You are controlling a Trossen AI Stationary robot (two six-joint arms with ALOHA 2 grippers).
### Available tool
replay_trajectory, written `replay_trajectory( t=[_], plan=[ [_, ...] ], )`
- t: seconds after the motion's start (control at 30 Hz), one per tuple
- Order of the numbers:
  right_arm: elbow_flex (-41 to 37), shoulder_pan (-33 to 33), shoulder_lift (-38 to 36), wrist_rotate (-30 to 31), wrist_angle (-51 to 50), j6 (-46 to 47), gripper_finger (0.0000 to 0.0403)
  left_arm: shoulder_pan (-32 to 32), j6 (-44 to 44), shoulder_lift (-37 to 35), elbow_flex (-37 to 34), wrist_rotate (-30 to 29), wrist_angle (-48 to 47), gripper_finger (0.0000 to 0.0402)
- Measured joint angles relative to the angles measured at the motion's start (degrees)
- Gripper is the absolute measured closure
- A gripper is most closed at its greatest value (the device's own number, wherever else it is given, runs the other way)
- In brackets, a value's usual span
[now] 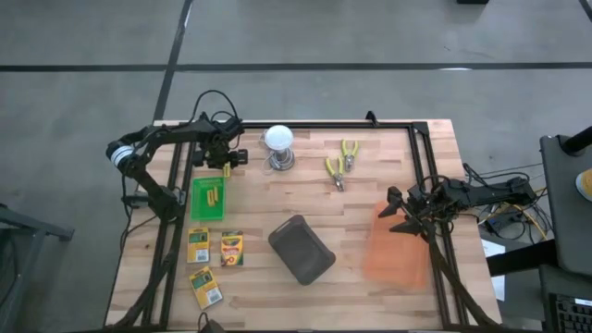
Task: Pick & Place School Supplies
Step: Put the yellow eraser into the green bin
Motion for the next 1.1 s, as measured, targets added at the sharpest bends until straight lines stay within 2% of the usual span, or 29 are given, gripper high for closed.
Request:
replay_trajectory(
  t=[0.83,1.1],
  plan=[
    [0.0,0.0,0.01,0.0,0.0,0.0,0.014,0.0,-0.27,-0.15,-1.36,0.19,1.52,0.0217],
    [0.0,-0.01,0.0,0.0,0.01,0.0,0.0143,0.04,-0.08,-0.15,-1.48,0.18,1.44,0.0246]
  ],
)
